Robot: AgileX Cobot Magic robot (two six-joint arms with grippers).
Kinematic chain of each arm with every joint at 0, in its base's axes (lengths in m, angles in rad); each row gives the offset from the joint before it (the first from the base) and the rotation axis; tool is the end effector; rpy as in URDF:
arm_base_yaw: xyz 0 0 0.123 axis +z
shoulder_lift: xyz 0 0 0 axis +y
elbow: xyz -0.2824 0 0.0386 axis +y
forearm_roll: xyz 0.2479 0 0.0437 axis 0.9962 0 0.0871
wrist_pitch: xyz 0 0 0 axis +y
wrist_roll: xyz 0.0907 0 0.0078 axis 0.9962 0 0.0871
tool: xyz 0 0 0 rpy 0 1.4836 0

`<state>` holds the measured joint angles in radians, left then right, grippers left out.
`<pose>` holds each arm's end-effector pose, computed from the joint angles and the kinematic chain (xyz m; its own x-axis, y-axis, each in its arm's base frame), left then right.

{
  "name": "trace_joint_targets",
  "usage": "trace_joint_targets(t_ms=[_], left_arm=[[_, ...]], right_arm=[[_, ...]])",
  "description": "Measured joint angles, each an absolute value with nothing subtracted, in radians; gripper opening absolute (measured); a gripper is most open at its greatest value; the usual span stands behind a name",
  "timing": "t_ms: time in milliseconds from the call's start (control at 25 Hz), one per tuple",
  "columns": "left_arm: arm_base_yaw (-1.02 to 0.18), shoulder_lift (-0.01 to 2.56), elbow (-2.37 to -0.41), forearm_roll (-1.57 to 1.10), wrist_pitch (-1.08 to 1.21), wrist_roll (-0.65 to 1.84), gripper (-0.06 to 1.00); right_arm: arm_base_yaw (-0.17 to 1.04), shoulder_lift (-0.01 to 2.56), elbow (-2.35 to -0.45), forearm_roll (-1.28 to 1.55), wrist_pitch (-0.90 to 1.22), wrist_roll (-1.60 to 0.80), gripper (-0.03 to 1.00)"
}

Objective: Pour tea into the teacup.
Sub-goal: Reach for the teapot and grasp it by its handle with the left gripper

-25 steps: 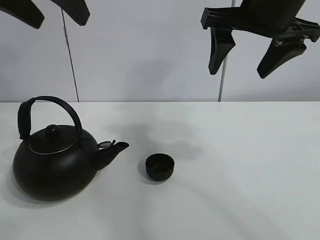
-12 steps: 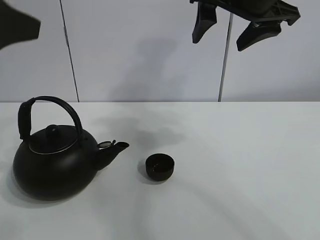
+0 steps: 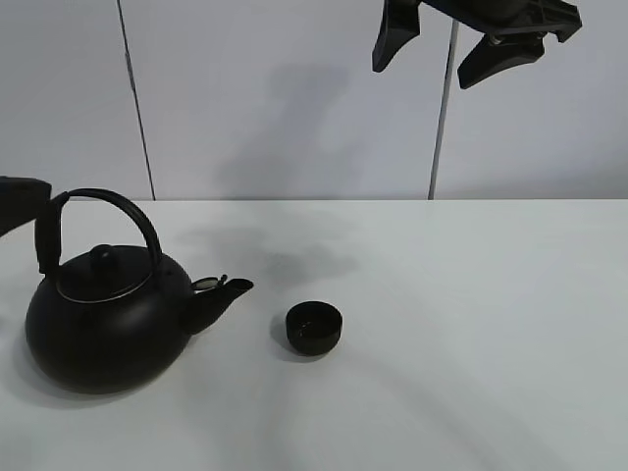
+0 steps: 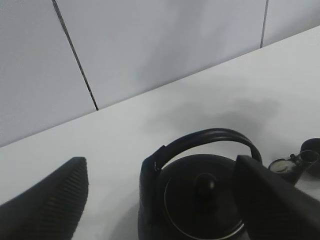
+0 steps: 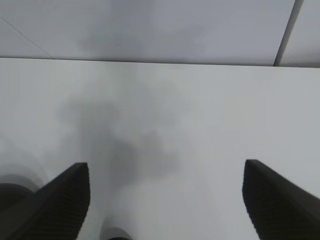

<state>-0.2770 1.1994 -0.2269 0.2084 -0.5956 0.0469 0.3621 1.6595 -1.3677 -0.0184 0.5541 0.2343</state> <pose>0.1852 -0.0636 0.1931 -0.1946 0.2809 -0.9398 0.4312 0.8851 0.1752 0.3551 0.1336 0.3087 -0.7034 -0.0345 -0.7099 -0.1998 0.9681 0.1509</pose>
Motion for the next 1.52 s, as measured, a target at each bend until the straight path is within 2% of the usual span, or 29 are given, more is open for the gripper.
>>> trace_joint_targets(t_ms=[400, 520, 1520], left_arm=[[-0.277, 1.573, -0.219, 0.135, -1.049, 0.056, 0.57], [-0.277, 1.644, -0.219, 0.114, -1.124, 0.056, 0.57], [-0.277, 1.718, -0.282, 0.032, -1.073, 0.059, 0.57]], right_arm=[[0.362, 1.659, -1.368, -0.018, 0.554, 0.234, 0.58], [0.362, 1.659, -1.368, -0.018, 0.554, 0.234, 0.58], [0.362, 1.659, -1.368, -0.018, 0.553, 0.234, 0.58]])
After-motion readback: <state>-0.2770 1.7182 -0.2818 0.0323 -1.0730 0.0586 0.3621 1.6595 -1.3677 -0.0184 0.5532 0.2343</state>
